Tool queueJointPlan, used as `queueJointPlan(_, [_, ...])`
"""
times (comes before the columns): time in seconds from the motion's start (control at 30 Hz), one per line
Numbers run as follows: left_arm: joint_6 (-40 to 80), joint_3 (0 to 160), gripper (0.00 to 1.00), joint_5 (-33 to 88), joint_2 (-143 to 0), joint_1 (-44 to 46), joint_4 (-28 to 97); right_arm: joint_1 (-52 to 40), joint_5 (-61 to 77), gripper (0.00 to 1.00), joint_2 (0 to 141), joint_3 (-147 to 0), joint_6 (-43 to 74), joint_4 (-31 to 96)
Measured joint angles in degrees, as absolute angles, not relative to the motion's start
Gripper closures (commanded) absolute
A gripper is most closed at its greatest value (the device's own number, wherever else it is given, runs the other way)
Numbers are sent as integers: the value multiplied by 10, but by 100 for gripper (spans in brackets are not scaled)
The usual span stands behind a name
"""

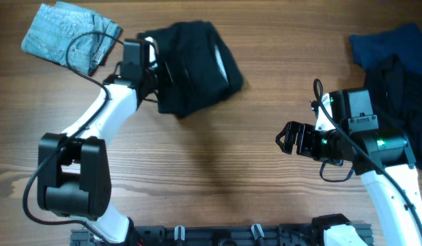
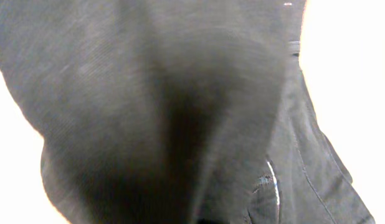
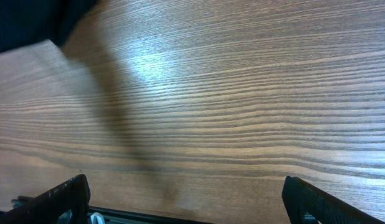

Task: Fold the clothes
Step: 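Carry the folded trousers with the left gripper to the top-left denim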

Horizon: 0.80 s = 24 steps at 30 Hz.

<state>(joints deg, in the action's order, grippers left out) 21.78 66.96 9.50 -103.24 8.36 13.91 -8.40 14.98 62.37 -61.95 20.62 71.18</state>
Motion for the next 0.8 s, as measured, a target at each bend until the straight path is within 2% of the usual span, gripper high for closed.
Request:
queueJointPlan(0.5, [159,689,96,44,-1034,-46,-33,-84,150,0,624,-620,205,749])
queueJointPlan(0.8, [150,709,96,76,-1052,-144,-85,-84,150,0,624,-620,211,767])
